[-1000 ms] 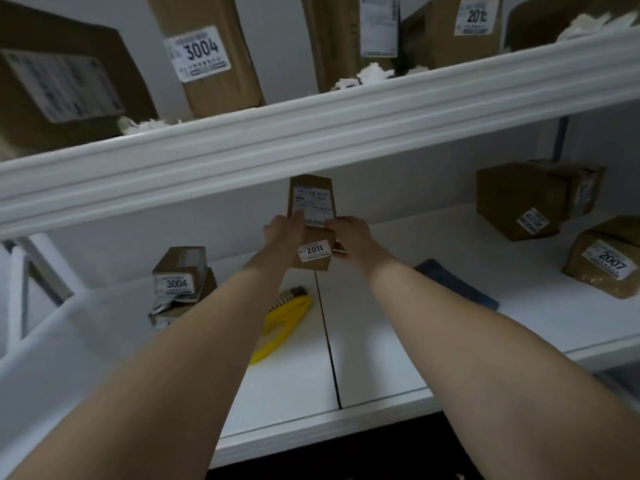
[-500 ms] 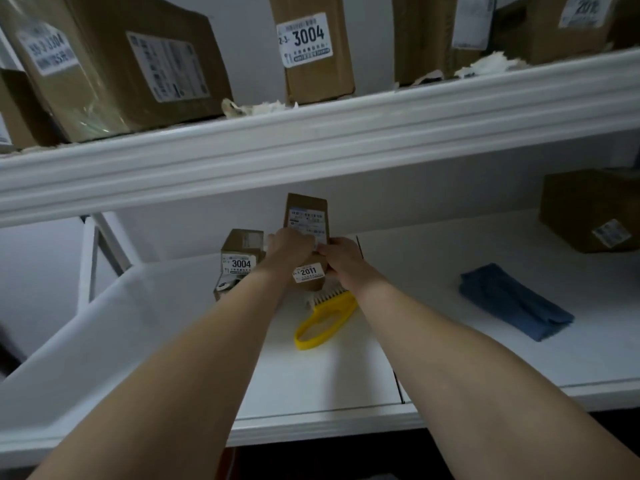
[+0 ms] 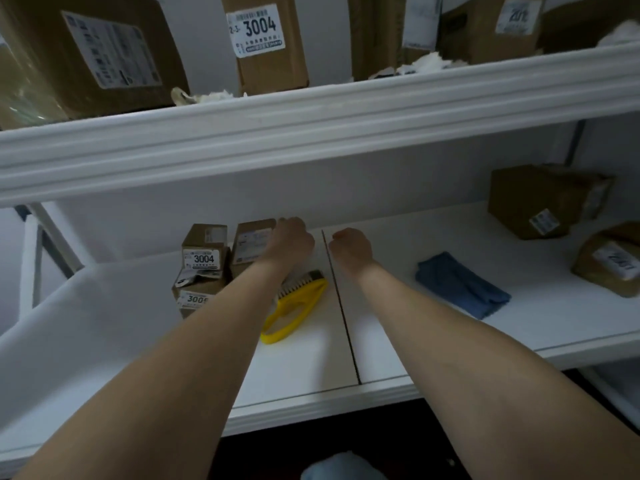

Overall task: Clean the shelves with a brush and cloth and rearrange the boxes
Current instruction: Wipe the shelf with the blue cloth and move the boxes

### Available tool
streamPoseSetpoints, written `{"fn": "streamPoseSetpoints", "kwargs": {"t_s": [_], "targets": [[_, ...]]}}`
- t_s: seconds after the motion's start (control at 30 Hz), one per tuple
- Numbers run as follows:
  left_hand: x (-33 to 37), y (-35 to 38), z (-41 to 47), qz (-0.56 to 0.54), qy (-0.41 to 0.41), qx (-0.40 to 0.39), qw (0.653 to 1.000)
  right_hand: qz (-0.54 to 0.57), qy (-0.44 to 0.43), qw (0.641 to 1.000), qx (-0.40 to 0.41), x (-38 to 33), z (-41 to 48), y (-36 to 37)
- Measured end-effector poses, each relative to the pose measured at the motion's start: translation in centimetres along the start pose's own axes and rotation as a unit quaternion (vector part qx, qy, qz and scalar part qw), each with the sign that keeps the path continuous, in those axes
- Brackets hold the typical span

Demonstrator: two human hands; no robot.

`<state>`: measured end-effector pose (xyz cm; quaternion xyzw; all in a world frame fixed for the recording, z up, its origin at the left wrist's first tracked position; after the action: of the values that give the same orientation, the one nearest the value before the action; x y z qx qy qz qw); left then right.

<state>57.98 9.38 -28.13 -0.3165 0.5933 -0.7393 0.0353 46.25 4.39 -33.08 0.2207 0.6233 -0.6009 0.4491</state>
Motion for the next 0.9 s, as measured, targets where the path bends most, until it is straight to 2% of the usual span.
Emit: {"fn": "streamPoseSetpoints", "kwargs": {"t_s": [0.17,0.3,0.43,0.5,0.57,0.7,0.9], "targets": [[8.3,5.4,-3.7,-0.002,0.109,-0.053,0.993,-0.115,0.021,0.992,0.047,5.4,-1.8,-7.9],[14.5,10.6,-6.6,0.025,0.179,-0.117,0.977,-0.215,0.036,0.975,0.046,9.8,-3.9,-13.1],[19.2,16.0,-9.0,0.076,0.211,-0.193,0.955,-0.266,0.025,0.960,-0.086,13.8,-6.0,-13.9],[20.0,18.1,-9.3,0.082,0.167,-0.214,0.959,-0.279,0.049,0.952,-0.120,15.6,-6.6,-13.8],[20.8,19.7,-9.4,0.088,0.149,-0.216,0.961,-0.289,0.079,0.946,-0.122,17.1,-6.3,-14.6],[24.1,21.8,-10.6,0.069,0.235,-0.216,0.945,-0.324,0.169,0.925,-0.101,20.6,-5.5,-18.7],[26.5,23.6,-10.5,0.075,0.282,-0.217,0.931,-0.399,0.204,0.888,-0.104,23.8,-4.3,-23.5]]}}
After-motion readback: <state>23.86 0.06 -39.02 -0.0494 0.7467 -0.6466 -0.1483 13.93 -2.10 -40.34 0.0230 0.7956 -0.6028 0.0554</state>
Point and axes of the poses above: each hand's wrist, its own z-axis towards the middle knuckle, its own y-axis out of the palm, x = y × z, the point moved 7 cm from there along z, towards the middle knuckle, and after that the axes turned 7 degrees about -y, right-handed, at the moved point
